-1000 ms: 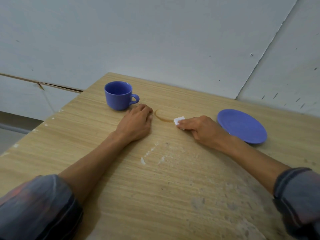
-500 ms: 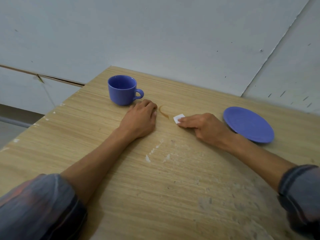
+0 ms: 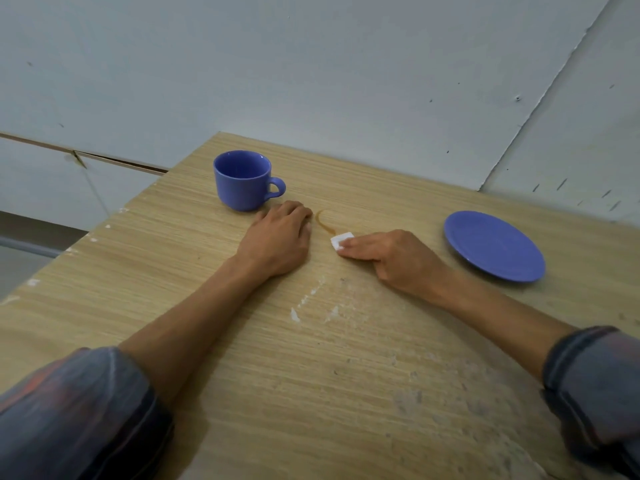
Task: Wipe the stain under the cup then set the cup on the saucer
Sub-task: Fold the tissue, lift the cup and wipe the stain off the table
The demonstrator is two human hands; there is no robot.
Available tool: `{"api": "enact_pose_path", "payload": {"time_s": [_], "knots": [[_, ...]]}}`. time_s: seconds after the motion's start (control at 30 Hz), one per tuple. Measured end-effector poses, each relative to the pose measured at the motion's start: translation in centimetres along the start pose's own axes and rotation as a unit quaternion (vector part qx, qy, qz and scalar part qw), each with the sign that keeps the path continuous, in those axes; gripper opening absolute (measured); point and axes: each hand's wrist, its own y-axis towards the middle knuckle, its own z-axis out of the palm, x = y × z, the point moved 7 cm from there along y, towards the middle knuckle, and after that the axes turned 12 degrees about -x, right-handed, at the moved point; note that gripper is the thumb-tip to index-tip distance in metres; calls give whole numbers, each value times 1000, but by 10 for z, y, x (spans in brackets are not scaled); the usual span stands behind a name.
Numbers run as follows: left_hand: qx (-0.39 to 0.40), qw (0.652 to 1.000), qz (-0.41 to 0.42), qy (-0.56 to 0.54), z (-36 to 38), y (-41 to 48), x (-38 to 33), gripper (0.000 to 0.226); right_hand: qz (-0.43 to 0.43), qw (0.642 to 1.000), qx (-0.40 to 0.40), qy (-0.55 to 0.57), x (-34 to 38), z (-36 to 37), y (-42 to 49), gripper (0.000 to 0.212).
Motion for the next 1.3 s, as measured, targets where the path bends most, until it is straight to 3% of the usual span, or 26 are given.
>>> {"api": "enact_pose_path", "payload": {"time_s": [0.27,0.47,0.53,0.57,0.67,0.73,0.8,0.87,0.97,1.17,1.23,1.3], "knots": [[-14,1000,6,25,-6,-12,9,46,149,987,-52,-20,-39,16,57,44],[-21,1000,1,12,-5,-13,9,46,-12,999,-34,-37,25,6,11,37],[-9,1000,-3,8,-6,-13,9,45,-6,1000,-29,8,27,-1,4,40],[-7,1000,-4,0,-8,-13,7,43,39,997,-30,53,20,-6,6,41],[-36,990,-31,-130,-25,-12,0,34,227,940,-49,251,-10,-21,16,34],[-34,949,-92,-298,-35,-13,-4,31,304,845,-62,436,-20,-26,20,27],[11,888,-133,-441,-38,-12,-14,29,332,757,-68,559,-22,-29,23,21],[59,847,-142,-509,-39,-10,-26,37,334,736,-72,585,-23,-30,25,16],[81,824,-143,-542,-39,-8,-43,38,334,730,-92,589,-22,-30,30,18],[-18,834,-164,-526,-46,-7,-38,18,339,727,-101,588,-23,-28,27,18],[-75,895,-139,-418,-56,-9,-29,10,345,757,-107,545,-31,-28,21,20],[-150,950,-87,-261,-66,-10,-23,10,348,812,-130,450,-41,-29,15,18]]}}
